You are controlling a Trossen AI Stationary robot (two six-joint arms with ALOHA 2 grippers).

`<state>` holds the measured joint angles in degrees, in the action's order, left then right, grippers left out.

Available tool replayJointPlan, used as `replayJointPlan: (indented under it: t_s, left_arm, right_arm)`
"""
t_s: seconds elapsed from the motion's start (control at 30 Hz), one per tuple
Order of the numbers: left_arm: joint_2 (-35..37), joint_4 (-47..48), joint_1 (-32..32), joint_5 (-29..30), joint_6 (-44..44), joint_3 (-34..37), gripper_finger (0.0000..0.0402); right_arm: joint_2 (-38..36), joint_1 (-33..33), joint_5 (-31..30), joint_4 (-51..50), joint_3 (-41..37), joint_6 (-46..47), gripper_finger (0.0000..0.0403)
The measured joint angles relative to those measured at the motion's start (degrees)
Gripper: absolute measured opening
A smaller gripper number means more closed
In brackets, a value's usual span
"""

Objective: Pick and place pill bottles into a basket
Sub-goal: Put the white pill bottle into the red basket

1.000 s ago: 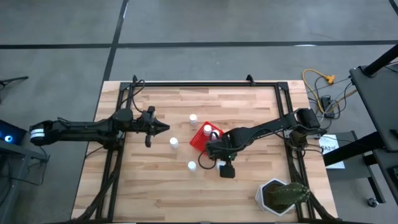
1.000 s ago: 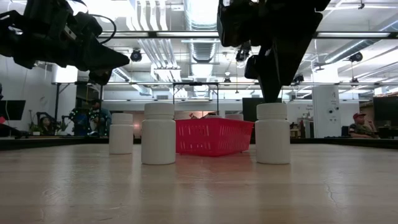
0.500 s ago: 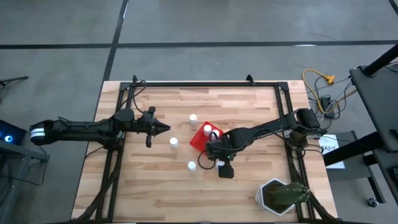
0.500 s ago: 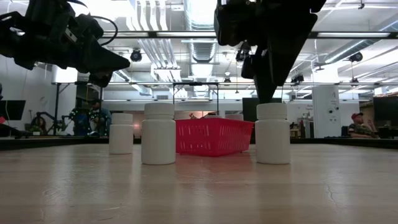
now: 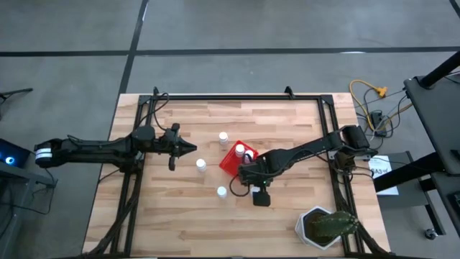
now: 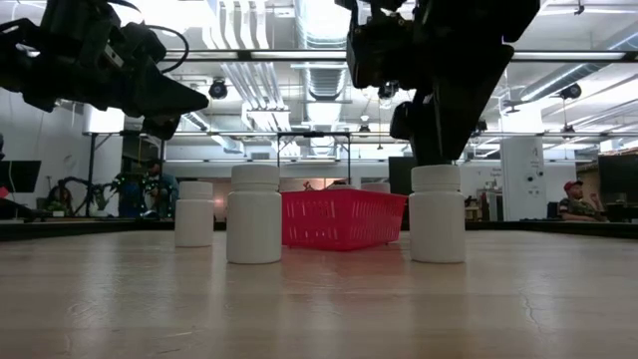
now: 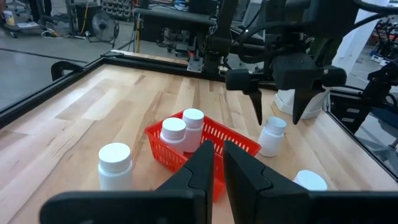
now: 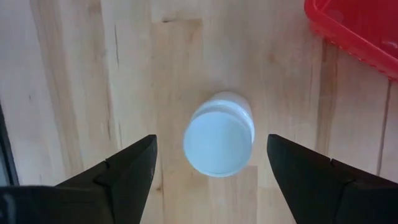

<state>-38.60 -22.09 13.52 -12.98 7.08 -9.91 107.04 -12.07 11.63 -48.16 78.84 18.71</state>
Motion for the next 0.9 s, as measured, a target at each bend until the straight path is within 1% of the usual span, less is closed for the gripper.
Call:
replayJointPlan:
  t_s: [0.57, 0.9]
  left_arm:
    - [0.0, -0.1, 0.0, 0.0, 0.0, 0.0, 0.0017]
    - [-0.2, -0.1, 0.0, 0.0, 0.0, 0.0, 0.0017]
  right_arm:
    - [0.1, 0.1, -0.2, 3.6, -3.4, 1.9, 0.0292]
    - [0.1, 0.1, -0.3, 4.1, -3.4, 3.4, 0.0268]
